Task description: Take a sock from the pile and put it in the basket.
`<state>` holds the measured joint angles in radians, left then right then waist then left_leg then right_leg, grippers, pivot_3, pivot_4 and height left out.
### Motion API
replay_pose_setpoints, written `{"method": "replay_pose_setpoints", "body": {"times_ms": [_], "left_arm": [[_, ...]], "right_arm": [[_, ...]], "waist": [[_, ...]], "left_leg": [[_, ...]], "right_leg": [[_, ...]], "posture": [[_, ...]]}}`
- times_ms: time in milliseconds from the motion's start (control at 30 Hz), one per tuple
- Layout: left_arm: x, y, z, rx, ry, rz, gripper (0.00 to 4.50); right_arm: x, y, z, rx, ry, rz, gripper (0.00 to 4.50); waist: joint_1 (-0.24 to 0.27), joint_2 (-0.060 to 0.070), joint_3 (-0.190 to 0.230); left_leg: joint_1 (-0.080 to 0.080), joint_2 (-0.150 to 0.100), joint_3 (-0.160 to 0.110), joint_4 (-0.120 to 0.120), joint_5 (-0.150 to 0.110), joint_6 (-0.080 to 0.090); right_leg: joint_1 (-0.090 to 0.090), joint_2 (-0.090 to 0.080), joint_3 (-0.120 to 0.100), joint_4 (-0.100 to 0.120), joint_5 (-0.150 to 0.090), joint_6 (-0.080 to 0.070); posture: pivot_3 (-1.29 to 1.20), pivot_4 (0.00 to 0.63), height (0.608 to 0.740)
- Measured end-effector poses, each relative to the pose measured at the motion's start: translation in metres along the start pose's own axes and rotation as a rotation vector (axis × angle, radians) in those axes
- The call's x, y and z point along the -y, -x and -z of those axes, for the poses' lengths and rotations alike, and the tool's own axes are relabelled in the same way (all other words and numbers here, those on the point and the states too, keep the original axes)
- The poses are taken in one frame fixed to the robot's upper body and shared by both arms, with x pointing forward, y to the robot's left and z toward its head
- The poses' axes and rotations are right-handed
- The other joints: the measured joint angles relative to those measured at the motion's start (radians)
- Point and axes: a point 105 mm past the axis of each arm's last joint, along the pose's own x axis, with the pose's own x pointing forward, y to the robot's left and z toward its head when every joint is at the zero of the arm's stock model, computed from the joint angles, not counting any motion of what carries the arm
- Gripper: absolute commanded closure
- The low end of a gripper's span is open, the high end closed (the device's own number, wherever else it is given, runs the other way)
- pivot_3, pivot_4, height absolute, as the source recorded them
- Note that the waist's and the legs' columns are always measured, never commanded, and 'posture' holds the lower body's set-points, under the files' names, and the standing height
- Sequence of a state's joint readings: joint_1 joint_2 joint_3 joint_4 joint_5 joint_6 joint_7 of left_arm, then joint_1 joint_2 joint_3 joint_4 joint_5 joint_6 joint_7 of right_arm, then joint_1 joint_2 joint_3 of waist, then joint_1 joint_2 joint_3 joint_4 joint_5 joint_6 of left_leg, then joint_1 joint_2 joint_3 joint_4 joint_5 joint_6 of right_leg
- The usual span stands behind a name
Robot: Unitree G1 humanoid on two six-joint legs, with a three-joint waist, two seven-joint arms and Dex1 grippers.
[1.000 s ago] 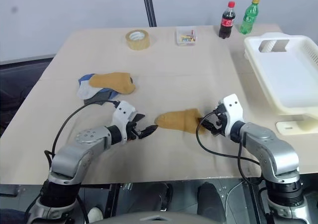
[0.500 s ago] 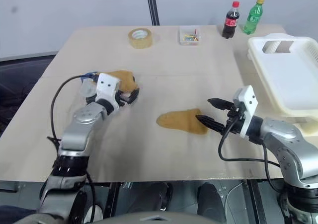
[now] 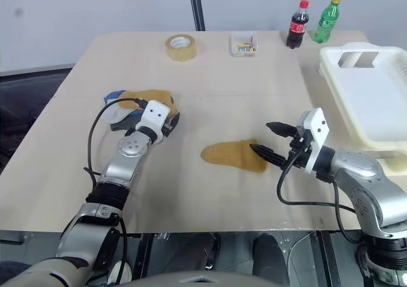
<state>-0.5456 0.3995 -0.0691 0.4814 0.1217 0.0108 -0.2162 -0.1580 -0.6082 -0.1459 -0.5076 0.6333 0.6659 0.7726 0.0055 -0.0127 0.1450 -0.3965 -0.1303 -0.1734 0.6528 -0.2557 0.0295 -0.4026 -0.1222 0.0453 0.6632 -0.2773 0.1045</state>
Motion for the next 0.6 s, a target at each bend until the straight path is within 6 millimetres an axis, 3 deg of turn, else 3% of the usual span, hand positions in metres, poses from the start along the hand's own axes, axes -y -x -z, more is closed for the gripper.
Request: {"method": "replay_pose_setpoints", "body": {"times_ms": [100, 133, 467, 600], "left_arm": [[-0.01, 0.002, 0.0, 0.0, -0.016, -0.039, 4.33], [-0.013, 0.002, 0.0, -0.001, -0.011, -0.053, 4.43], [-0.006, 0.003, -0.004, 0.009, 0.009, -0.028, 4.43], [0.012, 0.001, -0.027, 0.036, 0.068, 0.029, 4.43]], "right_arm": [[0.001, 0.0, 0.001, 0.0, 0.003, 0.011, 0.49], [0.001, 0.0, 0.0, 0.002, 0.006, 0.015, 0.49], [0.003, -0.001, 0.002, 0.004, 0.019, 0.021, 0.49], [0.004, -0.001, 0.002, -0.003, 0.023, 0.023, 0.49]], "waist": [[0.0, 0.0, 0.0], [0.0, 0.0, 0.0], [0.001, 0.0, 0.0], [0.007, 0.0, 0.0]], "left_leg": [[0.0, 0.0, 0.0, 0.0, 0.0, 0.0], [0.0, 0.0, 0.0, 0.0, 0.0, 0.0], [0.0, 0.0, 0.0, 0.001, 0.0, 0.0], [-0.001, -0.001, -0.001, 0.001, 0.0, 0.0]], "right_leg": [[0.0, 0.0, 0.0, 0.0, 0.0, 0.0], [0.0, 0.0, 0.0, 0.0, 0.0, 0.0], [0.0, 0.0, 0.0, 0.0, 0.0, 0.0], [0.0, 0.0, -0.001, 0.0, 0.0, 0.0]], "posture": [[0.0, 0.15, 0.74], [0.0, 0.15, 0.74], [0.0, 0.15, 0.74], [0.0, 0.15, 0.74]]}}
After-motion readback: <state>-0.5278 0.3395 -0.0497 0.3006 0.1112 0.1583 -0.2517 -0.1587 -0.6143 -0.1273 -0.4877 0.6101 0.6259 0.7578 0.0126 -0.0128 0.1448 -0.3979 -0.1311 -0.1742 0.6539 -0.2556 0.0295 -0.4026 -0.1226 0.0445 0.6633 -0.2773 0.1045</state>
